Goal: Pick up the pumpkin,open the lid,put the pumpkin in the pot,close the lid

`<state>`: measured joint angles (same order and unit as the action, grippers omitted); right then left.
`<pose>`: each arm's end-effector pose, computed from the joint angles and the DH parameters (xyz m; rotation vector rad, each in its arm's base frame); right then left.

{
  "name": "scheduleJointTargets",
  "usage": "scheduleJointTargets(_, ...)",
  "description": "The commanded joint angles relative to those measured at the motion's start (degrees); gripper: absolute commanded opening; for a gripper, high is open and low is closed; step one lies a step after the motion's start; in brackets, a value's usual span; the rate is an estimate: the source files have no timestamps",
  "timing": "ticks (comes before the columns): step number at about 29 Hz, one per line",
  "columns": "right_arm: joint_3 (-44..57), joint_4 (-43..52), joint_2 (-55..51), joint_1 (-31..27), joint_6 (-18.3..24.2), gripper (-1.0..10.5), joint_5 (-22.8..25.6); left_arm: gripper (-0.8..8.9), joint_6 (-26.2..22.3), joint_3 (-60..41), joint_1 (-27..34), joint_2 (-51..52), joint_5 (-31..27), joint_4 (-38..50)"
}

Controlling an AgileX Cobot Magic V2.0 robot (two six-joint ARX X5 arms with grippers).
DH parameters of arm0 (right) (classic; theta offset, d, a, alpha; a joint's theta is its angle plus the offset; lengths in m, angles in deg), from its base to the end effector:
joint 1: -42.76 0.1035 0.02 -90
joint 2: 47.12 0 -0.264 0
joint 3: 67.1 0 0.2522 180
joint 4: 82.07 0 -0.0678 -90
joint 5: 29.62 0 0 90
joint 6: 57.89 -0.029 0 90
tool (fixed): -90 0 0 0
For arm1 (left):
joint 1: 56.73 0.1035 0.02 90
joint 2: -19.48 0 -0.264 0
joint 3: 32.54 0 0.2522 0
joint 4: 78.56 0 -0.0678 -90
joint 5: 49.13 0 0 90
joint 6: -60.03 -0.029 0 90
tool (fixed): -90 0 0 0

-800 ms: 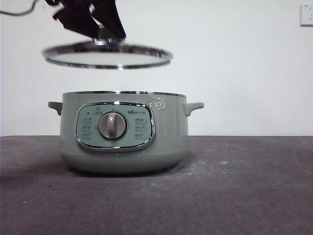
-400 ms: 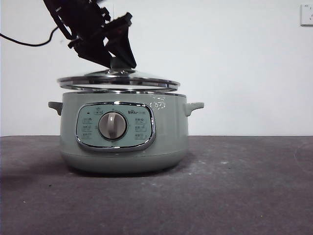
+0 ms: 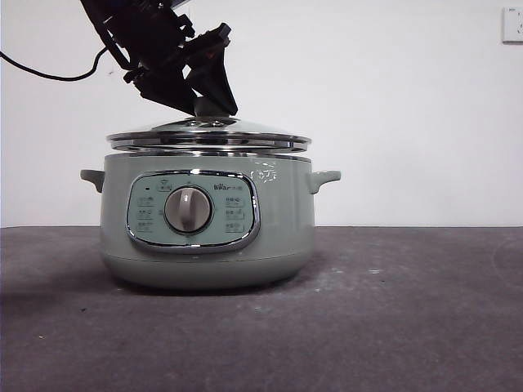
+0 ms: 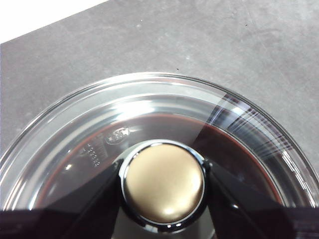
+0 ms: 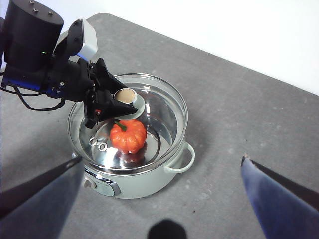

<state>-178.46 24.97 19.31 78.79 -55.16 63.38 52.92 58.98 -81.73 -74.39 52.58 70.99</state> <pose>0.1452 0.1037 0.4781 -0.2112 0.4542 0.5762 0.3334 -0.1620 0.3044 0.1839 0.5392 -0.6584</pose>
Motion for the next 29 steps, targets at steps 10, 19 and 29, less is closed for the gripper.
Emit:
scheduleJointTargets(10,-0.1,0.0,-0.1,0.2,-0.7,6.3,0.0,-0.09,-0.7,0.3,-0.2,-1.0,0.4,-0.1)
scheduleJointTargets(19,-0.1,-0.1,-0.1,0.1,-0.7,6.3,0.0,-0.09,-0.7,0.3,-0.3,-2.2,0.4,-0.9)
scheduleJointTargets(29,-0.1,-2.6,-0.1,0.1,-0.7,6.3,-0.1,2.84,-0.4,0.3,-0.3,-2.2,0.5,-2.4)
